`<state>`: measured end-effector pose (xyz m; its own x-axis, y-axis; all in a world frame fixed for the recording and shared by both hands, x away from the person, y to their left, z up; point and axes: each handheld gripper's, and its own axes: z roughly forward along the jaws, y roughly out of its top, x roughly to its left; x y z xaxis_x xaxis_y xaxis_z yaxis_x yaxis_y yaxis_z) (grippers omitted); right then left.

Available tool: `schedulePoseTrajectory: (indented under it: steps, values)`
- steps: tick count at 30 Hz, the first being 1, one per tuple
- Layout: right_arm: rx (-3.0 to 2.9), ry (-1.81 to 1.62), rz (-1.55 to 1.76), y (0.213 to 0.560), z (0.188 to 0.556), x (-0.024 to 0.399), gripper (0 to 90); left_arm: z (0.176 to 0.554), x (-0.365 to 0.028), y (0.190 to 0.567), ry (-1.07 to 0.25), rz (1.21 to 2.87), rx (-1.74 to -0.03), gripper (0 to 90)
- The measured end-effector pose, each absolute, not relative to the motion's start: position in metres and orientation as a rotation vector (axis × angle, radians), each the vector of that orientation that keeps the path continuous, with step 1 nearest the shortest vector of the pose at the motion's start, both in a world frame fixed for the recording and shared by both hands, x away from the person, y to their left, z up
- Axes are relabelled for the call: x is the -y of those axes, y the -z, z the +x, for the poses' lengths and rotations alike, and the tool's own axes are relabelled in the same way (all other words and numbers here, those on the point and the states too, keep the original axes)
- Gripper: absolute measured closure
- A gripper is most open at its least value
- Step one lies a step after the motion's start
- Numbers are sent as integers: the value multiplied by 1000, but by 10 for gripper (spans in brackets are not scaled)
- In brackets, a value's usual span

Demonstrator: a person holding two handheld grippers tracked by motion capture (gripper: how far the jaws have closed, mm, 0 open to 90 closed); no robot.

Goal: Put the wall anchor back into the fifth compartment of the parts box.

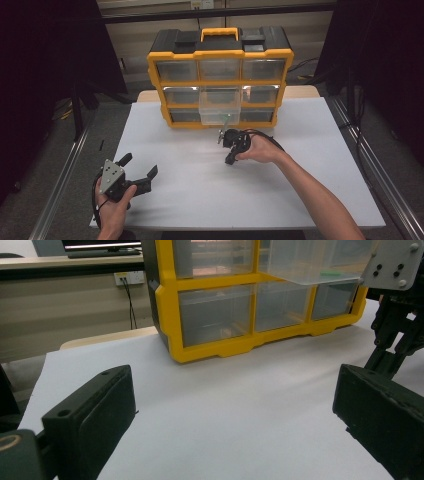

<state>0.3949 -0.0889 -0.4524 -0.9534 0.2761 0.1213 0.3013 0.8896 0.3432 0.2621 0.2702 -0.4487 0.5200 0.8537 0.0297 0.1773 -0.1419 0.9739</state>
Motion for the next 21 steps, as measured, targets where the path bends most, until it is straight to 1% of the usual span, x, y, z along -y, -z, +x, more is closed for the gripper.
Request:
schedulePoseTrajectory:
  steps: [6,9,21]
  values:
    - [2972,574,-496,445,390,89,853,263,-270,449,-738,1623,-889,36]
    - [2964,581,-473,440,391,92,853,262,-269,449,-752,1629,-894,36]
    - [2952,666,-497,413,384,98,852,265,-269,449,-744,1622,-898,36]
